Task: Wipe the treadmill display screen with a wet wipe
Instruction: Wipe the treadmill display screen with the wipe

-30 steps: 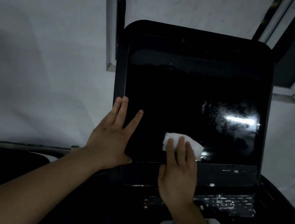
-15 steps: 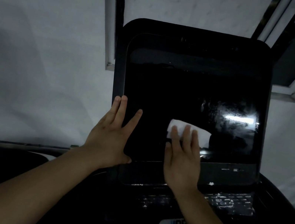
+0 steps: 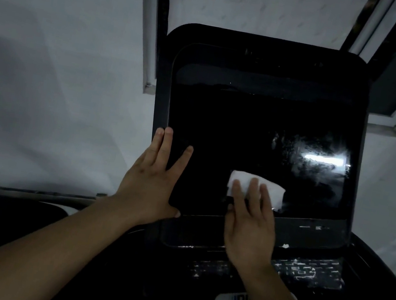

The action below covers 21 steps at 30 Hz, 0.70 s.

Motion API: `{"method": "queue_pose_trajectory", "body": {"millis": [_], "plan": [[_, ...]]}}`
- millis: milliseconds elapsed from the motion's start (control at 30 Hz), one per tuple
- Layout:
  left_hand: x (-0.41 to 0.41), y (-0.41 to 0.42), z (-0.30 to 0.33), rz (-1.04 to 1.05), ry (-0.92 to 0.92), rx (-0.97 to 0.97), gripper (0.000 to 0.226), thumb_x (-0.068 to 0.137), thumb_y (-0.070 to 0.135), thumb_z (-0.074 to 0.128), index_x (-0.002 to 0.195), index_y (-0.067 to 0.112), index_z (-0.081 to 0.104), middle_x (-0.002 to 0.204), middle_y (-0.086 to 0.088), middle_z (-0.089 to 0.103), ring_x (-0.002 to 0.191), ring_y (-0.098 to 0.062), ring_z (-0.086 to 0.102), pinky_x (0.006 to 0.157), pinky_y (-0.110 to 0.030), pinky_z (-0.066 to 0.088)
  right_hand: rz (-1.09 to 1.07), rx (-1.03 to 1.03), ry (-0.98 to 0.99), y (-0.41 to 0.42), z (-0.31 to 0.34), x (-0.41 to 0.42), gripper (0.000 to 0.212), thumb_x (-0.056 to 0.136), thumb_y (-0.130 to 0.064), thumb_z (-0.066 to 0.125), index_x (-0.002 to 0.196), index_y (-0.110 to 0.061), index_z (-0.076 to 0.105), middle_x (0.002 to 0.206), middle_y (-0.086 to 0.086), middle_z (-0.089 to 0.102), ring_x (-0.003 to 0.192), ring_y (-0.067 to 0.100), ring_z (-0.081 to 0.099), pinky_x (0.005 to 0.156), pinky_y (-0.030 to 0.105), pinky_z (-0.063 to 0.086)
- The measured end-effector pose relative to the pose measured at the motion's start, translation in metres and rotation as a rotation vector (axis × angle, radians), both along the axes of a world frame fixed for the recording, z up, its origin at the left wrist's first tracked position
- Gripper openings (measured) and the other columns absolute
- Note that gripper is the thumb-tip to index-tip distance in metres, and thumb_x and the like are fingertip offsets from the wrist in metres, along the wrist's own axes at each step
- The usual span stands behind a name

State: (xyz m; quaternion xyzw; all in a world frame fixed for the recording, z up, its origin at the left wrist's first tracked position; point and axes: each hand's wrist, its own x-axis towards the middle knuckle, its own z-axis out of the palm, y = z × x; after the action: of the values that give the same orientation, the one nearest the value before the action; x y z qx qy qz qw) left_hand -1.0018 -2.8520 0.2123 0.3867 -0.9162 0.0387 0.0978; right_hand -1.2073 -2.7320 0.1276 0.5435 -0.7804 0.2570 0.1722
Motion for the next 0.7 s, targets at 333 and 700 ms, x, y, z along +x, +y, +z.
{"method": "queue_pose_trajectory", "body": {"millis": [333,700], "plan": [[-0.004,0.001,-0.008,0.004,0.045,-0.039,0.118,0.076,0.065,0.062,0.161,0.027,-0.011,0.157,-0.022,-0.042,0.147,-0.037,-0.038,0.126,-0.050,0.011,0.269,-0.017,0.121,-0.010,-0.018,0.075,0.058,0.092,-0.018,0.045,0.148,-0.025,0.051,0.162,0.010,0.036,0.152,0.035,0.027,0.119,0.051,0.035],[-0.008,0.006,-0.006,0.039,0.005,0.010,0.142,0.063,0.071,0.077,0.157,0.033,-0.022,0.154,-0.020,-0.048,0.143,-0.036,-0.045,0.124,-0.047,0.000,0.035,0.048,-0.012,0.008,-0.013,0.030,0.073,0.086,-0.025,0.049,0.157,-0.015,0.034,0.166,0.020,0.024,0.154,0.042,0.015,0.119,0.058,0.031]]}}
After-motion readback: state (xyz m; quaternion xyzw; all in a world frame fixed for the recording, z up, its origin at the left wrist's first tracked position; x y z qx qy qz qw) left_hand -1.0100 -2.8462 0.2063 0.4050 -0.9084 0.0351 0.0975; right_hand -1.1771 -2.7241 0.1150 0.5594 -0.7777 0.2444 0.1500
